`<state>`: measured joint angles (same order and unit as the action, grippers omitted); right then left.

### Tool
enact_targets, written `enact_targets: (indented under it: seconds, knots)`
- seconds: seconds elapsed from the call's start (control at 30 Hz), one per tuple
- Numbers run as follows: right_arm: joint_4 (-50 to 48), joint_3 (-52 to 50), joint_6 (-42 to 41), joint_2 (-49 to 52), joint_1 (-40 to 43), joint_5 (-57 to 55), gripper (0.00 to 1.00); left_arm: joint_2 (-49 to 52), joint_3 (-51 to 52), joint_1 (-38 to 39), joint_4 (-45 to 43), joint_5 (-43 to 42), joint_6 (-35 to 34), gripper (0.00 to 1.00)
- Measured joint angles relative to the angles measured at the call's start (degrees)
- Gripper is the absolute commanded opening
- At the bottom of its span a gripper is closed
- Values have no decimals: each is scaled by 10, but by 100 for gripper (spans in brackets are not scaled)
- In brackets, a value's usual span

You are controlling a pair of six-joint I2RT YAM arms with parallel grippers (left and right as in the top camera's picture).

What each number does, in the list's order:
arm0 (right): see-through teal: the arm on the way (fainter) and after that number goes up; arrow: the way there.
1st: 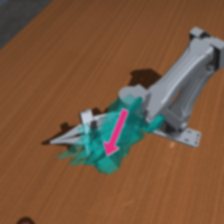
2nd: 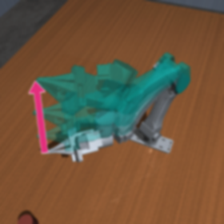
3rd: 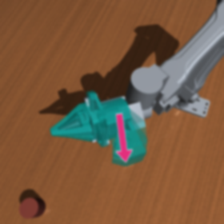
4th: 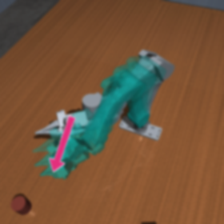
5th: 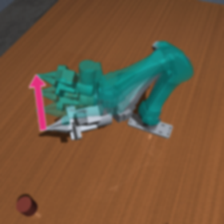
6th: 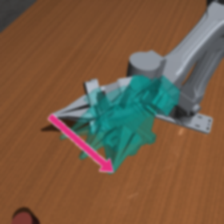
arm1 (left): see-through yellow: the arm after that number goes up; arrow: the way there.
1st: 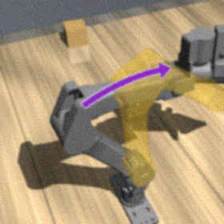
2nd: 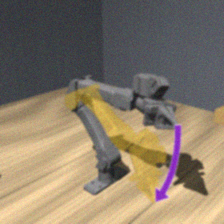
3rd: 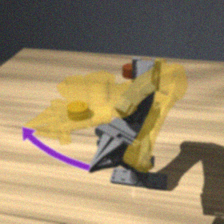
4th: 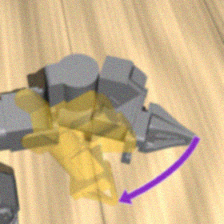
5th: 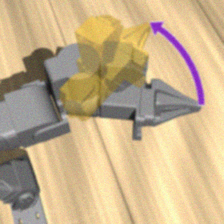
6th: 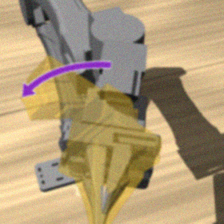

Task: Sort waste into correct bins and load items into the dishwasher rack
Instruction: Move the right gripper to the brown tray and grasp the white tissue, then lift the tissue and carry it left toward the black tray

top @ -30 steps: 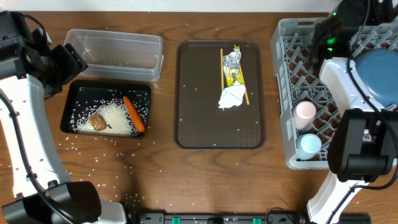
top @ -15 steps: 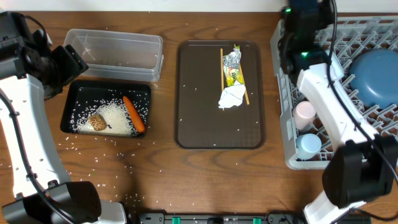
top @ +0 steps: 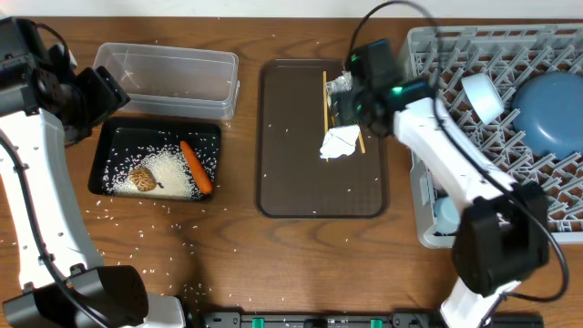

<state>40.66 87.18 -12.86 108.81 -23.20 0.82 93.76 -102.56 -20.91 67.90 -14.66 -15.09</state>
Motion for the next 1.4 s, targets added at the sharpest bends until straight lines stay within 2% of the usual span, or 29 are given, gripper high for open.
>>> enact_targets:
  seconds: [0.17, 0.37, 0.53, 0.67, 0.7, 0.83, 0.97, 1.03, 1.17, 1.23, 1.3, 1.37, 1.4]
  knots:
    - [24, 0, -2, 39, -20, 12, 76, 0, 0, 0, 0, 0, 0, 75]
    - [52, 0, -3, 89, -21, 21, 68, 0, 0, 0, 1, 0, 0, 75]
    - [55, 0, -3, 118, -21, 22, 51, 0, 0, 0, 1, 0, 0, 75]
    - [53, 0, -4, 131, -21, 19, 21, 0, 0, 0, 0, 0, 0, 75]
    - [52, 0, -4, 131, -21, 18, 17, 0, 0, 0, 0, 0, 0, 75]
    - [49, 0, -6, 131, -20, 20, 6, 0, 0, 0, 0, 0, 0, 75]
    - [54, 0, -5, 131, -20, 20, 1, 0, 0, 0, 0, 0, 0, 75]
    - [63, 2, -6, 131, -20, 20, 3, 0, 0, 0, 0, 0, 0, 75]
    - [83, 9, -2, 129, -20, 21, 21, 0, 0, 0, 0, 0, 0, 75]
    - [87, 11, 6, 122, -20, 21, 22, 0, 0, 0, 0, 0, 0, 75]
    - [90, 12, 10, 111, -20, 21, 18, 0, 0, 0, 0, 0, 0, 75]
    - [90, 14, 16, 97, -20, 21, 1, 0, 0, 0, 0, 0, 0, 75]
    - [90, 14, 19, 91, -20, 21, 1, 0, 0, 0, 0, 0, 0, 75]
